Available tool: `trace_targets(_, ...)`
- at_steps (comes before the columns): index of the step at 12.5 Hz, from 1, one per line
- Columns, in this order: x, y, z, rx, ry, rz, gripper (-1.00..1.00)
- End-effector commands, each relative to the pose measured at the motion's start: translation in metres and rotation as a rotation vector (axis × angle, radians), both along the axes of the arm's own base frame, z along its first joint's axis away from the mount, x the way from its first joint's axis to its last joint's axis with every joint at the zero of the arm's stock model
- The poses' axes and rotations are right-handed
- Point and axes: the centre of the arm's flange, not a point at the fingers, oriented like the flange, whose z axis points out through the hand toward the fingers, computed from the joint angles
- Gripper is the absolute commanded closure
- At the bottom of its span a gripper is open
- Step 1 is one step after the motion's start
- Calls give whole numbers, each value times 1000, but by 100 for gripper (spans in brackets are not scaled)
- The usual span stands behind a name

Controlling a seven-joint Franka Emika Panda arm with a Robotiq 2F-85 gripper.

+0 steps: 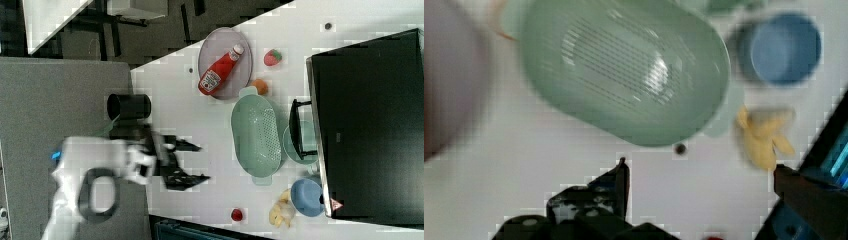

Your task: Drag strainer right to left.

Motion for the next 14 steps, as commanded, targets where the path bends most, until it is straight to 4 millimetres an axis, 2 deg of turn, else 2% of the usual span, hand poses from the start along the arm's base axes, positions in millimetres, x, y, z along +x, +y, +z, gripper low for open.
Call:
trace_targets(1,15,-2,-30,-25,-66,-175,-100)
trace_targets(4,31,-2,-93,-33,-95,-258,-100)
trace_targets(8,34,6,-165,-36,-149,-365,-100)
trace_targets(11,25,11,-208,-28,-157,-360,-100)
trace_targets(14,22,17,-234,-19,-158,-360,-100)
